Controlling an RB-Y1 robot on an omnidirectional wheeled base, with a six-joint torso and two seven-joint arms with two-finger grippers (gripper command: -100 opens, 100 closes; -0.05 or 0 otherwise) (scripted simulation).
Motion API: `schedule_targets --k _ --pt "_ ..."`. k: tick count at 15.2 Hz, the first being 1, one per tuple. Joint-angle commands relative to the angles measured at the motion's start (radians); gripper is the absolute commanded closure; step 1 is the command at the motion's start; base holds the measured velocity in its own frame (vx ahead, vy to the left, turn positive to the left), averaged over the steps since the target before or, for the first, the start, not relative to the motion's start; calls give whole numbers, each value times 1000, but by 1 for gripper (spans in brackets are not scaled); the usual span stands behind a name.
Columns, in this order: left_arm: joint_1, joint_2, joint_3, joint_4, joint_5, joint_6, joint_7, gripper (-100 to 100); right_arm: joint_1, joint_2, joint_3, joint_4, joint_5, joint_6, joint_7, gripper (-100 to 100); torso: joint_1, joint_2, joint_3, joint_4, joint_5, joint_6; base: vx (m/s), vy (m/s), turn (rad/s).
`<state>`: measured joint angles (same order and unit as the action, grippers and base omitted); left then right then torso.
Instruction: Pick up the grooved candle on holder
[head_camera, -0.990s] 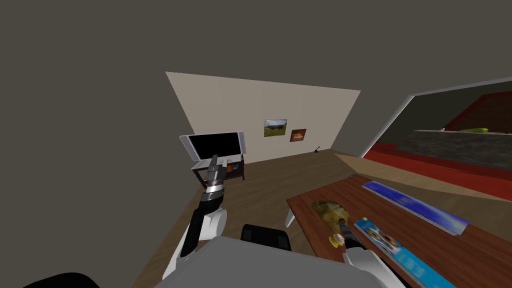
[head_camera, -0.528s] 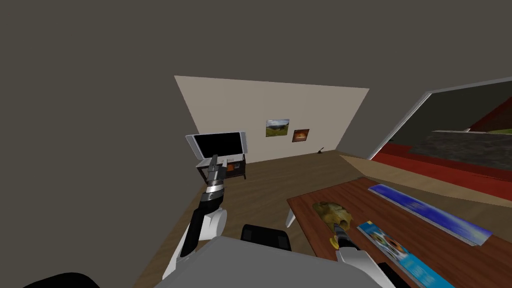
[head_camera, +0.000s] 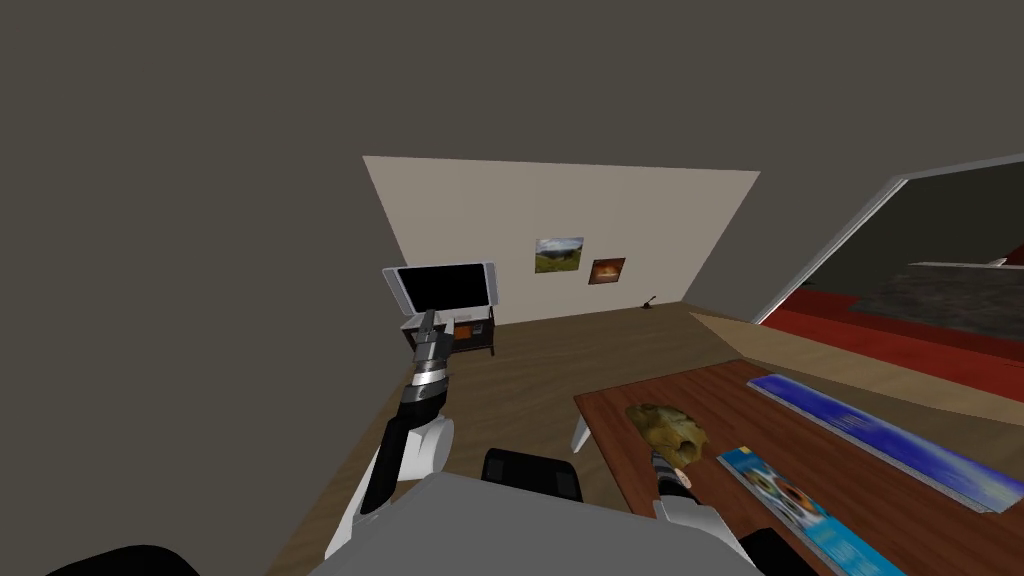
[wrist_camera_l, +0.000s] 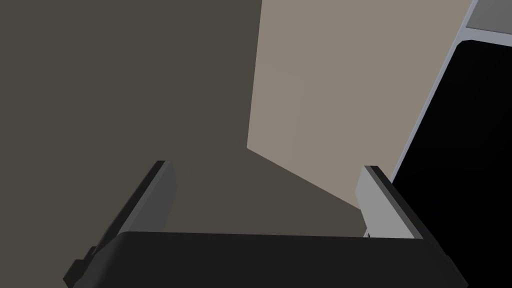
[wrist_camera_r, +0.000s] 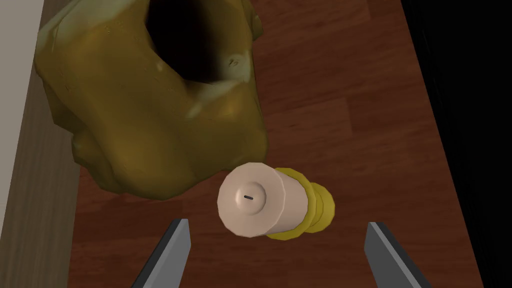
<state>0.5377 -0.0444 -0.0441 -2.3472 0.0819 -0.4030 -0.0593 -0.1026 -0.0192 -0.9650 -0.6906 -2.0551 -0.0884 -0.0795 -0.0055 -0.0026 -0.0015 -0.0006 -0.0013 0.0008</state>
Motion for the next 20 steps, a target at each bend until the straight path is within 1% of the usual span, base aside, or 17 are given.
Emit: schedule_targets --k 1,2,3,5,6,8,9,10,11,13,14,15,16,18,19,20 --pt "0 0 0 0 0 0 0 0 -15 6 -38 15 36 13 -7 -100 0 0 0 0 0 0 -20 -7 -6" --pt "0 0 0 0 0 0 0 0 -9 2 -20 9 19 5 -3 -100 0 -1 -1 0 0 0 -9 -3 -1" --pt "0 0 0 0 0 0 0 0 -11 9 -65 11 26 24 15 -100 1 -2 -1 0 0 0 1 -5 83" --pt "0 0 0 0 0 0 0 0 -10 20 -137 9 28 56 54 -100 1 -3 -2 -1 0 -1 18 -25 226" --pt "0 0 0 0 0 0 0 0 -10 20 -126 9 28 56 54 -100 0 -4 -2 -1 0 0 24 -42 124" --pt "0 0 0 0 0 0 0 0 -10 20 -142 9 28 56 54 -100 -1 -5 -3 -1 0 0 11 -25 1" --pt "0 0 0 0 0 0 0 0 -10 26 -166 9 30 72 73 -100 -1 -4 -3 -1 0 0 6 -14 75" --pt "0 0 0 0 0 0 0 0 -10 26 -181 9 30 72 73 -100 0 -4 -2 -1 0 0 7 -15 100" --pt "0 0 0 0 0 0 0 0 -10 37 -244 7 32 103 112 -100 0 -4 -2 -1 0 0 14 -26 202" --pt "0 0 0 0 0 0 0 0 -10 37 -259 7 32 103 112 -100 -1 -5 -3 -1 0 0 17 -34 134" --pt "0 0 0 0 0 0 0 0 -10 37 -259 7 32 103 112 -100 -1 -5 -3 -1 0 0 9 -18 5" --pt "0 0 0 0 0 0 0 0 -9 43 -282 7 33 119 131 -100 0 -4 -3 -1 0 0 6 -13 68" --pt "0 0 0 0 0 0 0 0 -9 43 -297 7 33 119 131 -100 0 -4 -2 -1 0 0 7 -14 91" --pt "0 0 0 0 0 0 0 0 -9 54 -361 5 36 151 169 -100 0 -4 -2 -1 0 0 12 -23 167" --pt "0 0 0 0 0 0 0 0 -9 54 -375 5 36 151 169 -100 0 -5 -3 -1 0 -1 13 -32 126" --pt "0 0 0 0 0 0 0 0 -9 60 -414 4 37 167 189 -100 -1 -5 -3 -1 0 0 11 -33 102"
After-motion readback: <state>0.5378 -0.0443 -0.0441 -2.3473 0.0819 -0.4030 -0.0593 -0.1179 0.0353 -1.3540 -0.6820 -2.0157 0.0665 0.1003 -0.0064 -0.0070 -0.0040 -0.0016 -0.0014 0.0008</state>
